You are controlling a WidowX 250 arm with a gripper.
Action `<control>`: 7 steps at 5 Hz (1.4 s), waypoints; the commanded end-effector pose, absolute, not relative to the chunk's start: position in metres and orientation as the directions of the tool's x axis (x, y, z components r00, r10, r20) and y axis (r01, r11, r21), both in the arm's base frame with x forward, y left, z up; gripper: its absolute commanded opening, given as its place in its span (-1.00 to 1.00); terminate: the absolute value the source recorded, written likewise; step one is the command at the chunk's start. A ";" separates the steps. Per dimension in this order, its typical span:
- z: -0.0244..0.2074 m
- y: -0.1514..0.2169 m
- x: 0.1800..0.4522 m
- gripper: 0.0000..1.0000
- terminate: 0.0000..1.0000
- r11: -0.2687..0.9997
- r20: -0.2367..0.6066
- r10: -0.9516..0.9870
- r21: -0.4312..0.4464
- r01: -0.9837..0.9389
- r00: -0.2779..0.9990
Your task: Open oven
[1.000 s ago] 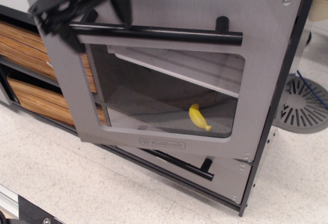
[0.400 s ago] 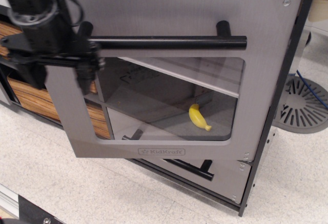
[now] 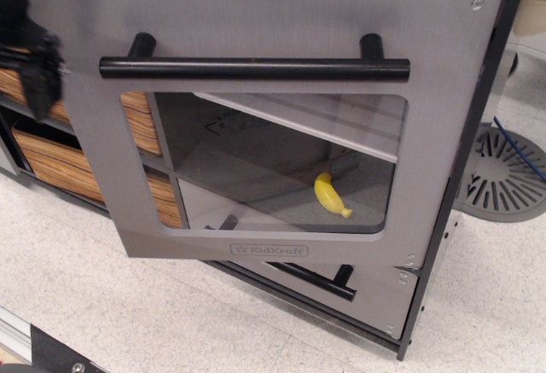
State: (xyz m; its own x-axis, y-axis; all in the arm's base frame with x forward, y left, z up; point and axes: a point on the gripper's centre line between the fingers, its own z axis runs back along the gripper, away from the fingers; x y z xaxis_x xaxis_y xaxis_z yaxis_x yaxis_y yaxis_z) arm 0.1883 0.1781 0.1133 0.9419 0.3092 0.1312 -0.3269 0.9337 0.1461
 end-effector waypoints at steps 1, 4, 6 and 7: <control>0.142 0.248 0.199 1.00 -1.00 0.884 0.177 0.383 0.213 -0.415 0.907; 0.162 0.257 0.253 1.00 -1.00 0.662 0.242 0.709 0.094 -0.743 0.662; 0.141 0.191 0.270 1.00 -1.00 0.758 0.237 0.638 -0.025 -0.652 0.732; 0.138 0.169 0.275 1.00 -1.00 0.775 0.206 0.626 -0.062 -0.629 0.752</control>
